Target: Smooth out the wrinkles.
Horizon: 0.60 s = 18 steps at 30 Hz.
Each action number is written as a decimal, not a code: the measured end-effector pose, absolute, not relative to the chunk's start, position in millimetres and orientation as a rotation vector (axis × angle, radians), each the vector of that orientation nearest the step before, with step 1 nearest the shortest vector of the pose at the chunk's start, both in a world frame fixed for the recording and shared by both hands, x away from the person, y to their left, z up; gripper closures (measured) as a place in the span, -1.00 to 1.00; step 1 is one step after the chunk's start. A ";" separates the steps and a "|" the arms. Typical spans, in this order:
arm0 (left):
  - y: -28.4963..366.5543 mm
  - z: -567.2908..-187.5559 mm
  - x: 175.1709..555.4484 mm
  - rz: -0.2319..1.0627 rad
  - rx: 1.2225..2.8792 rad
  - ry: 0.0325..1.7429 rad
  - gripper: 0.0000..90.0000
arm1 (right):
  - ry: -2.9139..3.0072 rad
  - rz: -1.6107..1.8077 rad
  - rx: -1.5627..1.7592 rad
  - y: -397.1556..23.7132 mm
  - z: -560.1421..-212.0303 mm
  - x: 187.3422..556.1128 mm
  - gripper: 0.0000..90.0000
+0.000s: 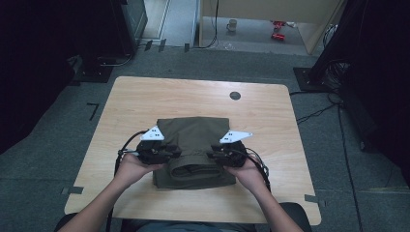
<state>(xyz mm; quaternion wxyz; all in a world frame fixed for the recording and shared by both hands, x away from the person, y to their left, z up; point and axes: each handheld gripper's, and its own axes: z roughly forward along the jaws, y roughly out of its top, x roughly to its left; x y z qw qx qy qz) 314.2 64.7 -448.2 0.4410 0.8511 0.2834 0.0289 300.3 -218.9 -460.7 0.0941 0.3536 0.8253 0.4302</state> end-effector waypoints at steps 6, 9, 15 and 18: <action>54.2 -464.4 304.2 0.045 2.197 0.677 0.50 | 2.497 1.221 1.016 -206.8 -473.1 288.6 0.46; 53.0 -473.2 301.5 0.058 2.231 0.671 0.38 | 2.531 1.183 0.999 -202.4 -485.8 285.2 0.43; 51.6 -486.0 300.0 0.122 2.263 0.627 0.37 | 2.527 1.140 0.963 -197.2 -499.6 285.5 0.32; 53.9 -486.9 303.9 0.124 2.268 0.650 0.36 | 2.514 1.151 0.968 -196.3 -503.3 288.3 0.30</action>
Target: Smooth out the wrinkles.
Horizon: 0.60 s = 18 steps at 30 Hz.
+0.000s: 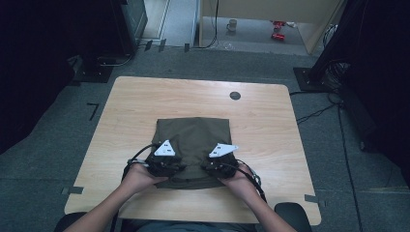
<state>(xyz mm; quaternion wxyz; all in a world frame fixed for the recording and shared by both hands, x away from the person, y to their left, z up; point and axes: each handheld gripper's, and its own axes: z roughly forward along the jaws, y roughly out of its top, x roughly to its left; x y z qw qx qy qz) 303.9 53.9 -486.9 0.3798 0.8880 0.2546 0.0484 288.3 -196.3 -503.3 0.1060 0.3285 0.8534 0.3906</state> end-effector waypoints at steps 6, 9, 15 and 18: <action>61.5 -485.5 305.9 0.131 2.276 0.698 0.29 | 2.530 1.206 1.014 -195.1 -496.5 291.7 0.28; 64.2 -482.6 305.0 0.132 2.265 0.717 0.15 | 2.487 1.222 1.017 -204.9 -485.3 287.3 0.46; 78.8 -469.9 309.4 0.146 2.185 0.732 0.08 | 2.361 1.240 1.073 -229.4 -475.0 289.7 0.56; 90.2 -465.3 318.0 0.156 2.140 0.776 0.17 | 2.353 1.229 1.121 -235.3 -478.4 295.4 0.53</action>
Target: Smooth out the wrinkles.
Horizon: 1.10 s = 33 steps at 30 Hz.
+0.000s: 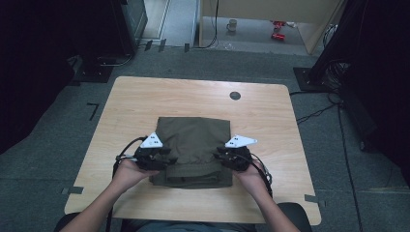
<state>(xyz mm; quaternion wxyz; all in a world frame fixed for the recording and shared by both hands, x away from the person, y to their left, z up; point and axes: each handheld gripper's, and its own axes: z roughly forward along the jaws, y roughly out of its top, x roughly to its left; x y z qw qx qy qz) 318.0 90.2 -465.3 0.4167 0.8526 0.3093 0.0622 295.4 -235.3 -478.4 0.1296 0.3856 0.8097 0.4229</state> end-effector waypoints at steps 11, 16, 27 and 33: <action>90.8 -478.1 321.4 0.123 2.207 0.787 0.17 | 2.448 1.134 1.111 -232.8 -496.1 295.5 0.34; 94.8 -474.2 324.5 0.126 2.168 0.810 0.11 | 2.430 1.177 1.123 -235.0 -491.4 297.9 0.31; 105.1 -462.7 338.4 0.168 2.109 0.831 -0.11 | 2.334 1.304 1.159 -250.7 -484.5 309.1 0.12; 119.0 -462.6 344.7 0.218 2.097 0.871 -0.13 | 2.283 1.316 1.221 -264.2 -479.5 315.7 0.05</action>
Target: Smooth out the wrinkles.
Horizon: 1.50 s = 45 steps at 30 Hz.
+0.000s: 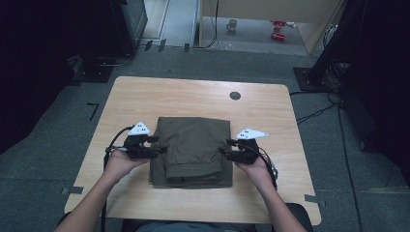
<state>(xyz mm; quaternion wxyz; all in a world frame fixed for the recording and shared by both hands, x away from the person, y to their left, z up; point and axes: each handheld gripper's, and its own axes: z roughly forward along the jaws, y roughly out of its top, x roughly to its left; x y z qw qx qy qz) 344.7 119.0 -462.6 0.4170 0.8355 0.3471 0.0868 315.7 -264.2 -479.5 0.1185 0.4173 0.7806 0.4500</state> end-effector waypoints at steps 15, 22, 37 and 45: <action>153.0 -469.1 361.6 0.317 2.061 0.952 -0.15 | 2.217 1.300 1.234 -278.0 -478.6 322.8 -0.13; 162.8 -475.1 367.9 0.354 2.054 0.984 -0.16 | 2.171 1.297 1.260 -292.6 -483.3 330.3 -0.19; 183.9 -489.0 381.3 0.394 2.050 1.060 -0.18 | 2.114 1.217 1.336 -318.3 -491.6 348.1 -0.27; 190.2 -498.1 387.1 0.434 2.069 1.081 -0.20 | 2.057 1.167 1.372 -338.8 -500.0 358.9 -0.30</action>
